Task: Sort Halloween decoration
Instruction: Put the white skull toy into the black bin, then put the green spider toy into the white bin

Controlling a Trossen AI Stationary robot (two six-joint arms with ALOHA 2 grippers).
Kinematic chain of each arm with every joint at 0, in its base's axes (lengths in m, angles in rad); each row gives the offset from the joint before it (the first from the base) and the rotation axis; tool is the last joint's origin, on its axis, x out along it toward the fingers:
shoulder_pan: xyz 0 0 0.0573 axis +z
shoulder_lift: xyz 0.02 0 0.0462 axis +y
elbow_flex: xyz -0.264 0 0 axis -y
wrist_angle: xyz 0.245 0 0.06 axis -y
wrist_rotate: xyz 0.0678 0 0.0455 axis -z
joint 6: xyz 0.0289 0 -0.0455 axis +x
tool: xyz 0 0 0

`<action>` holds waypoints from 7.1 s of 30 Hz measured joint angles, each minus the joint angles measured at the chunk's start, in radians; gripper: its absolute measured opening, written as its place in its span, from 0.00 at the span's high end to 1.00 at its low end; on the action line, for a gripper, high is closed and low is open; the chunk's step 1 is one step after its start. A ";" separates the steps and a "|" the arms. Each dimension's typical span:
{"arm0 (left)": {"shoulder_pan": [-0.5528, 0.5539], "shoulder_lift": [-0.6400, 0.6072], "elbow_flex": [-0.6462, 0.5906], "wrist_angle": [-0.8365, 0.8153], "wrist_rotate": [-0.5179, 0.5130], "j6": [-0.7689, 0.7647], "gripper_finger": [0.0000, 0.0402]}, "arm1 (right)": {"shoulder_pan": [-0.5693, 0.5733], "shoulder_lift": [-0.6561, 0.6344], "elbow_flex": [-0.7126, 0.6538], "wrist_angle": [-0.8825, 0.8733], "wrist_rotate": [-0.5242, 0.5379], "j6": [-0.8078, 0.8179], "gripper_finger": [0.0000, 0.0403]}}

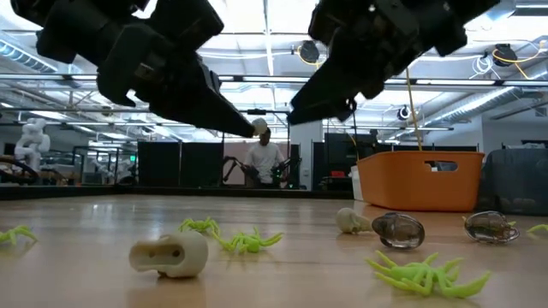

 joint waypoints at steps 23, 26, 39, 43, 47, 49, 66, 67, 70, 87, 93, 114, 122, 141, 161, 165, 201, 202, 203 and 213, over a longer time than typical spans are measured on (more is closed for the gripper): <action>-0.045 -0.009 0.000 0.001 -0.128 0.111 0.96 | -0.002 0.175 0.000 0.341 -0.043 0.211 0.85; -0.045 -0.009 0.000 -0.004 -0.128 0.111 0.96 | -0.002 0.175 0.000 0.338 -0.044 0.178 0.95; -0.066 -0.011 0.000 -0.012 -0.142 0.082 0.74 | -0.002 0.163 0.000 0.319 -0.053 0.086 0.96; -0.082 -0.021 0.000 -0.069 -0.215 0.024 0.63 | 0.000 0.123 0.000 0.253 -0.063 0.040 0.96; -0.098 -0.040 -0.001 -0.140 -0.241 -0.027 0.57 | 0.006 0.071 0.000 0.191 -0.054 -0.038 0.96; -0.104 -0.054 -0.001 -0.166 -0.242 -0.050 0.56 | 0.007 0.041 0.000 0.169 -0.052 -0.081 0.96; -0.123 -0.170 0.000 -0.214 -0.260 -0.081 0.56 | 0.114 -0.209 0.000 0.000 0.121 -0.678 0.94; -0.123 -0.170 0.000 -0.218 -0.260 -0.084 0.56 | 0.121 -0.216 0.000 -0.002 0.140 -0.705 0.94; -0.123 -0.170 0.000 -0.225 -0.260 -0.111 0.56 | 0.139 -0.241 0.000 -0.027 0.200 -0.754 0.94; -0.123 -0.169 0.000 -0.236 -0.260 -0.158 0.56 | 0.158 -0.274 0.000 -0.097 0.245 -0.751 0.94; -0.123 -0.169 0.000 -0.236 -0.259 -0.159 0.56 | 0.158 -0.285 0.000 -0.116 0.244 -0.672 0.94; -0.123 -0.169 0.000 -0.236 -0.259 -0.156 0.56 | 0.112 -0.666 0.000 -0.772 0.401 -0.188 0.94; -0.123 -0.169 0.000 -0.236 -0.259 -0.155 0.56 | 0.041 -0.747 0.000 -1.097 0.402 0.023 0.94; -0.123 -0.168 0.000 -0.236 -0.211 -0.185 0.56 | -0.058 -0.747 -0.145 -1.423 0.344 0.388 0.94; -0.123 -0.168 0.000 -0.237 -0.101 -0.268 0.56 | -0.137 -0.725 -0.276 -1.395 0.315 0.553 0.90; -0.140 -0.168 0.000 -0.237 -0.077 -0.291 0.56 | -0.139 -0.700 -0.265 -1.388 0.339 0.573 0.78; -0.169 0.190 0.000 0.018 0.053 -0.081 0.59 | 0.259 -0.401 0.015 -0.542 0.477 0.010 0.59; -0.162 0.192 0.000 0.024 0.072 -0.071 0.61 | 0.266 -0.375 0.015 -0.524 0.477 0.010 0.59; -0.152 0.192 0.000 0.028 0.098 -0.056 0.63 | 0.272 -0.349 0.015 -0.507 0.477 0.010 0.59; -0.073 0.191 0.002 0.011 0.264 -0.018 0.97 | 0.313 -0.140 0.014 -0.261 0.477 0.010 0.59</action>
